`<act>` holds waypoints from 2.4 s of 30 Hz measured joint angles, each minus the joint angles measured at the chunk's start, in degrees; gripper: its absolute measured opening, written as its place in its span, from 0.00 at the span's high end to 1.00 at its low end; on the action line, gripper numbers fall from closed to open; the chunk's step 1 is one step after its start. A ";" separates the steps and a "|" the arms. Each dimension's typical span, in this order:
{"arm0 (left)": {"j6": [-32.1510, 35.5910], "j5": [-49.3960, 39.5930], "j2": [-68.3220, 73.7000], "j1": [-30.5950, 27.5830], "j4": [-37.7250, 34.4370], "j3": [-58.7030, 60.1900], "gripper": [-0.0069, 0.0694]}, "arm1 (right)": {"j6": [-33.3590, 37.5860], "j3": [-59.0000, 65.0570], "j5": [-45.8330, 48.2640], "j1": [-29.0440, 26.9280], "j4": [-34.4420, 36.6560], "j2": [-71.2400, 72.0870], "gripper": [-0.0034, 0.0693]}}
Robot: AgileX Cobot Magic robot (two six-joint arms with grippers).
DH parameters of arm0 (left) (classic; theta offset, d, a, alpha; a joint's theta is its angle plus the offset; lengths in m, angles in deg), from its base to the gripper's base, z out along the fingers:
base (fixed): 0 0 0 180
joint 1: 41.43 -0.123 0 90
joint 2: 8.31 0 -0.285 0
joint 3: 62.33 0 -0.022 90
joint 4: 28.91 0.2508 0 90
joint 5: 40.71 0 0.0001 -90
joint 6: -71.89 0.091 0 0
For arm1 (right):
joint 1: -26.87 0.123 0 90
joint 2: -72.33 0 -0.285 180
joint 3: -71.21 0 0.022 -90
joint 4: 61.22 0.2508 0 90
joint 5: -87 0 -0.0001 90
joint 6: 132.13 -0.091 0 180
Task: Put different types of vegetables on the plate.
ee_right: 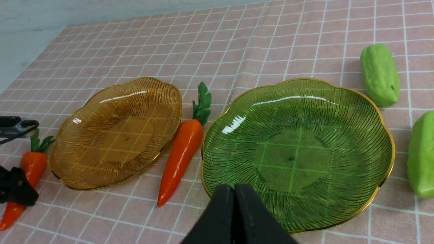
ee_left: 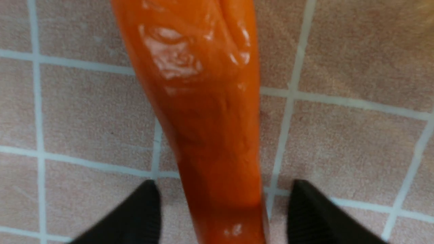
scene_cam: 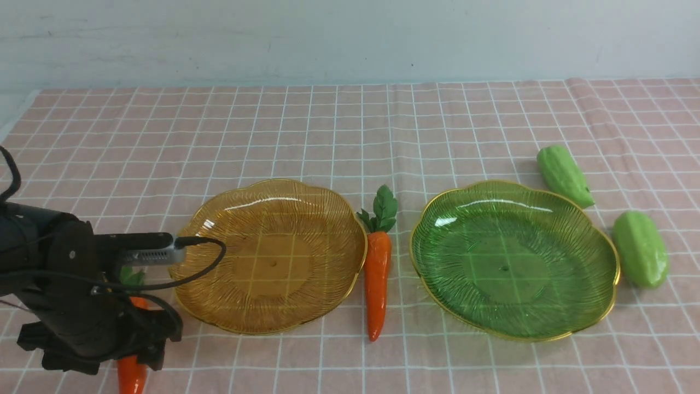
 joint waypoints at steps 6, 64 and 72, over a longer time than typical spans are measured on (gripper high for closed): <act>-1.06 -1.22 0.61 0.00 0.41 -0.35 0.67 | 0.13 0.00 0.00 0.00 0.00 0.00 0.98; 9.02 -25.49 -17.36 14.45 0.78 -27.02 0.91 | -15.90 -43.90 4.30 -9.63 -24.43 -86.01 0.19; 9.02 -26.84 -23.93 14.45 0.78 -27.02 0.91 | -16.15 -48.05 8.77 -9.63 -26.60 -87.55 0.35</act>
